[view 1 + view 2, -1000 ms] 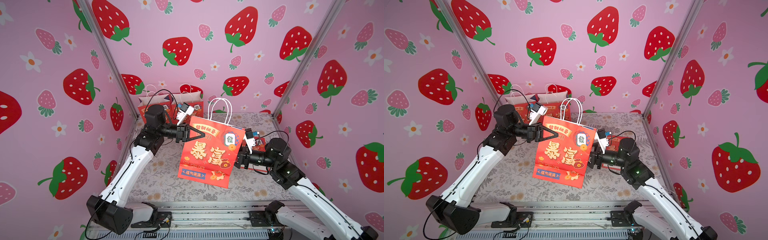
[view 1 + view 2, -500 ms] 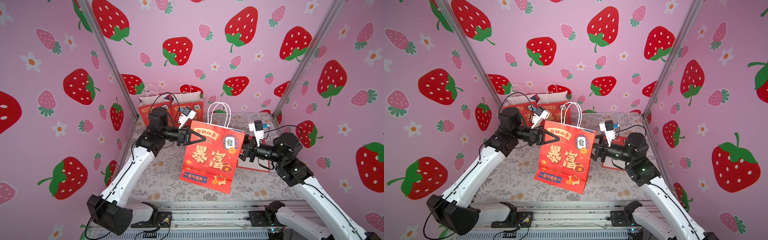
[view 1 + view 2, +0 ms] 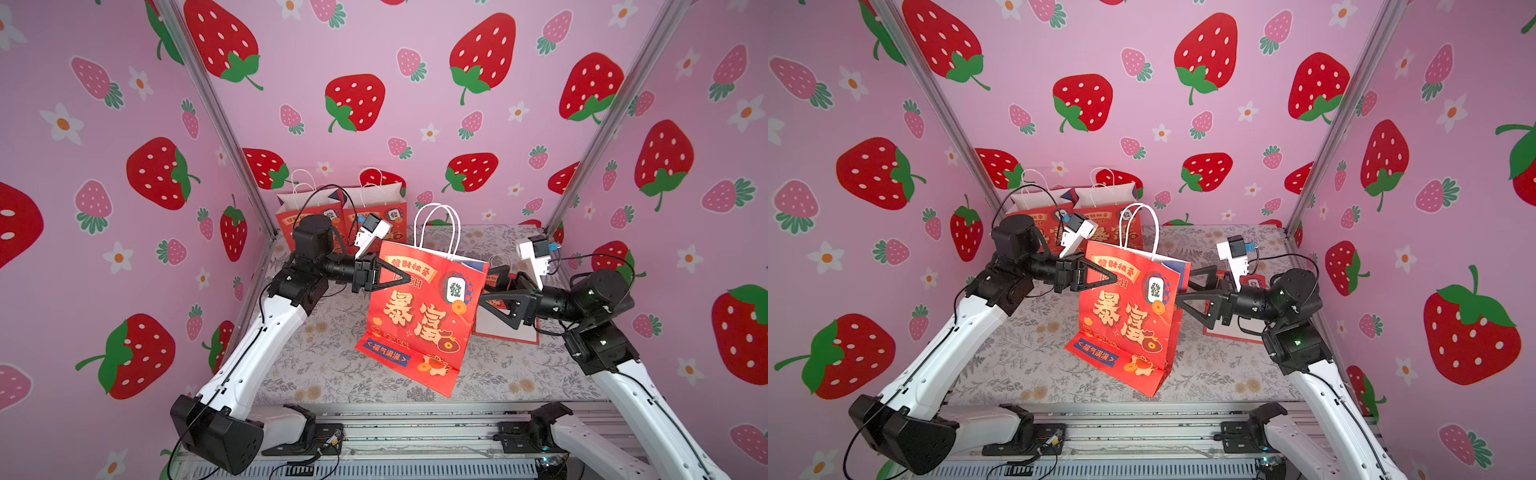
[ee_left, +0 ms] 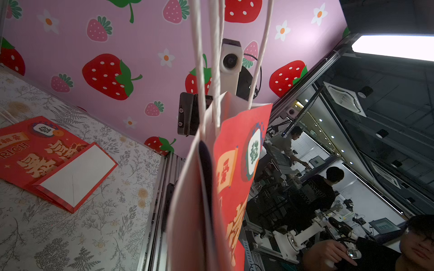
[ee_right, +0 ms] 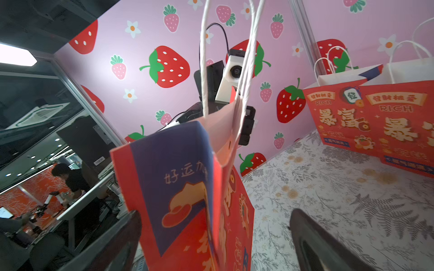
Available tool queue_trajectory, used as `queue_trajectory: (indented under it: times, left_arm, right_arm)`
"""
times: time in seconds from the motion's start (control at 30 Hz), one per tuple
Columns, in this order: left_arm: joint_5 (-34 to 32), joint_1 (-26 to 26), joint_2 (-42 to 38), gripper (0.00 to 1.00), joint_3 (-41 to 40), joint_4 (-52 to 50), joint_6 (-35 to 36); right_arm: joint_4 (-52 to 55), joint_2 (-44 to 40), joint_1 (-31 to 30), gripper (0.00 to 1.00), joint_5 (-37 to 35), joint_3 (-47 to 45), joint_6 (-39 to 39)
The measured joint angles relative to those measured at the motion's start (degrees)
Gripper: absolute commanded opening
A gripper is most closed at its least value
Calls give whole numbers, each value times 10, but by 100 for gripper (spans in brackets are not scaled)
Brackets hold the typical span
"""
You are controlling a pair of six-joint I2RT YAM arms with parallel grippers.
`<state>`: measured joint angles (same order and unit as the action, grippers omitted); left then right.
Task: Put away the paper bag
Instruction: Press the paper bag.
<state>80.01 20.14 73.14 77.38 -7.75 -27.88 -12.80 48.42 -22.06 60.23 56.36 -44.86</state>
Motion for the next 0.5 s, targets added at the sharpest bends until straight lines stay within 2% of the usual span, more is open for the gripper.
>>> queue_trajectory:
  times: [0.27,0.5]
  left_arm:
    - [-6,0,-20,0,0,16,-10]
    - [-35,19,-26,0,0,52,-24]
  right_arm:
    - [-41,0,-2,100,42,0,-41]
    - [-23,6,-31,89,29,14,-24]
